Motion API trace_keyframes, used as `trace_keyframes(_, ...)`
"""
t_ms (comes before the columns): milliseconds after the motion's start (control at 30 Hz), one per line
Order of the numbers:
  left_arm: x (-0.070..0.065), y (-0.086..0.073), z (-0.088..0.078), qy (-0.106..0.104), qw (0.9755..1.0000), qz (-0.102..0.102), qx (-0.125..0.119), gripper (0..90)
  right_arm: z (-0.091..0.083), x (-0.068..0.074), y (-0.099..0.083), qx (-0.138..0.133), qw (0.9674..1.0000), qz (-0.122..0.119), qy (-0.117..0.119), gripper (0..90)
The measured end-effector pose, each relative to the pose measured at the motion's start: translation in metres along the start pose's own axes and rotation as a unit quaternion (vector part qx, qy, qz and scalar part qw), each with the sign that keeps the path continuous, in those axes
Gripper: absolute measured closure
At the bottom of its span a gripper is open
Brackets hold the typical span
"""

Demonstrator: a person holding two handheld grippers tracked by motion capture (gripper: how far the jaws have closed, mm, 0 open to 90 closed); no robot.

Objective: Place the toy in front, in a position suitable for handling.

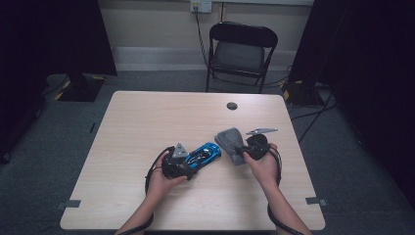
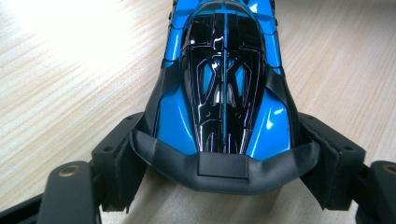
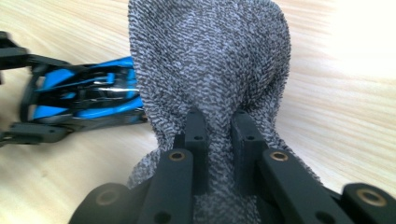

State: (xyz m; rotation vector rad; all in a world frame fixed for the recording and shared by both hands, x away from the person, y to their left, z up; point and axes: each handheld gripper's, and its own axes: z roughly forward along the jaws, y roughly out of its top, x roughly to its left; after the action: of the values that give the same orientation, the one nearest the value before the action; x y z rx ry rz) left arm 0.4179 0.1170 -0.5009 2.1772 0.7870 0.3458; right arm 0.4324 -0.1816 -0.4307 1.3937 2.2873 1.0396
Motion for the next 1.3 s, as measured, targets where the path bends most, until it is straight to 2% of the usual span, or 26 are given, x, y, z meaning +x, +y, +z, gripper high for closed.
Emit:
trace_keyframes(200,0.000,0.000,0.000,0.000,1.0000,-0.001,0.000,24.0,-0.004,0.014,0.000,-0.008,0.9996,-0.014,0.023,79.2)
trace_keyframes(433,0.000,0.000,0.000,0.001,1.0000,0.003,0.001,24.0,0.001,0.035,0.000,-0.009,0.9983,-0.035,0.045,79.2)
trace_keyframes(800,0.000,0.000,0.000,0.000,1.0000,0.002,0.000,23.9,0.013,0.060,-0.003,0.008,0.9958,-0.058,0.070,79.1)
trace_keyframes(1067,0.000,0.000,0.000,0.001,1.0000,0.003,0.001,24.0,0.022,0.080,-0.007,0.021,0.9922,-0.084,0.089,79.0)
trace_keyframes(1300,0.001,0.000,0.000,0.002,1.0000,0.005,0.001,23.9,0.032,0.097,-0.007,0.032,0.9898,-0.100,0.096,78.8)
